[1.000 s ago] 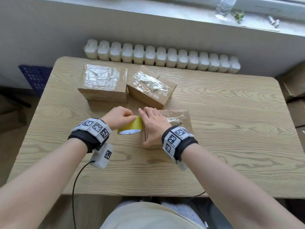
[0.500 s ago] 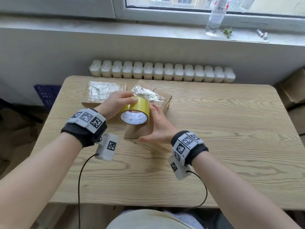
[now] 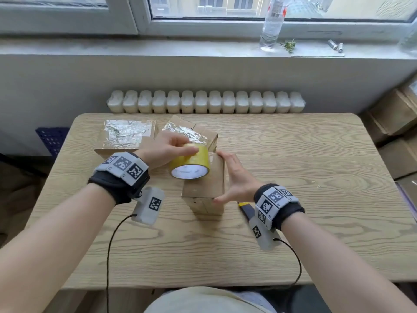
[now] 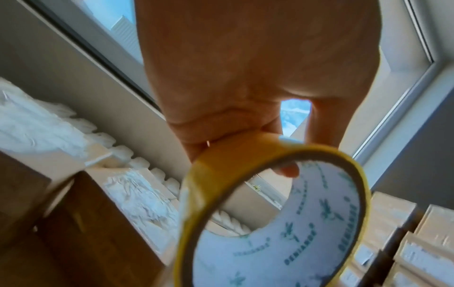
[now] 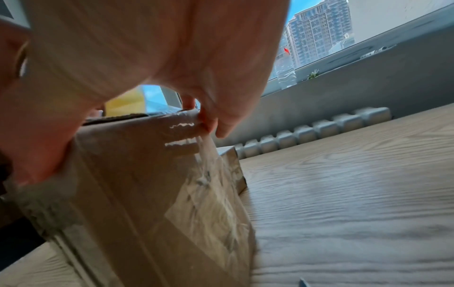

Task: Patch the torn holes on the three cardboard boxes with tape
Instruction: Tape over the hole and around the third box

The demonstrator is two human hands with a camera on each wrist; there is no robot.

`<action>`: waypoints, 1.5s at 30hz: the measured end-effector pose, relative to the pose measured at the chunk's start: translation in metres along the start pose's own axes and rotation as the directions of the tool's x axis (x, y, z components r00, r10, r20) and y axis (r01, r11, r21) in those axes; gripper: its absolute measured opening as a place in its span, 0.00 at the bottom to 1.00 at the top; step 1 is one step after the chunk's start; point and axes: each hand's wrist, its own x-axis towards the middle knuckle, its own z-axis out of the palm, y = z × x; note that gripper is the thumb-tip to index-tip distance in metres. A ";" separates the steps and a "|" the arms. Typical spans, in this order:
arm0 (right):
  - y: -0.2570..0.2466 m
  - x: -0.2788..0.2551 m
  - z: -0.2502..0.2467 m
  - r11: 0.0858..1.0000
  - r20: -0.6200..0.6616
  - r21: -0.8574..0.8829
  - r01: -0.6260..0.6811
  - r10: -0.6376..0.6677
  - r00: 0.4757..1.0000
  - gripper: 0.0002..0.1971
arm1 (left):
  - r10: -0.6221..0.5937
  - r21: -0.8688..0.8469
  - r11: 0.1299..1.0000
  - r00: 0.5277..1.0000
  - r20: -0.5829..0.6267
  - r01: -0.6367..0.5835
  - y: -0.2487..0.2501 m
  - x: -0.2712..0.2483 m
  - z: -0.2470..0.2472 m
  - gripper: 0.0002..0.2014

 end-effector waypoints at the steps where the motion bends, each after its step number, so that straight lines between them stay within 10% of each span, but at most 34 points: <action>1: 0.004 -0.003 -0.003 1.000 0.006 -0.008 -0.003 0.003 1.000 0.66 | -0.011 0.061 0.998 1.000 -0.006 0.011 -0.002 0.000 -0.004 0.29; 22: 0.008 -0.004 -0.018 0.999 0.098 -0.053 -0.006 0.012 0.995 0.65 | -0.335 0.260 0.911 0.942 0.011 0.321 -0.043 0.004 0.003 0.23; 28: -0.024 -0.003 -0.022 0.855 0.136 -0.519 -0.027 0.114 0.984 0.73 | -0.329 0.207 0.926 0.944 0.028 0.316 -0.043 0.007 0.014 0.22; 38: -0.075 0.025 0.023 0.718 0.247 -0.690 0.084 0.125 0.961 0.72 | -0.285 0.151 0.950 0.957 0.051 0.275 -0.048 0.001 0.022 0.26; 45: -0.081 0.021 0.016 0.886 0.138 -0.450 0.115 -0.058 0.989 0.61 | -0.219 0.144 0.965 0.976 -0.003 0.217 -0.033 -0.012 -0.004 0.26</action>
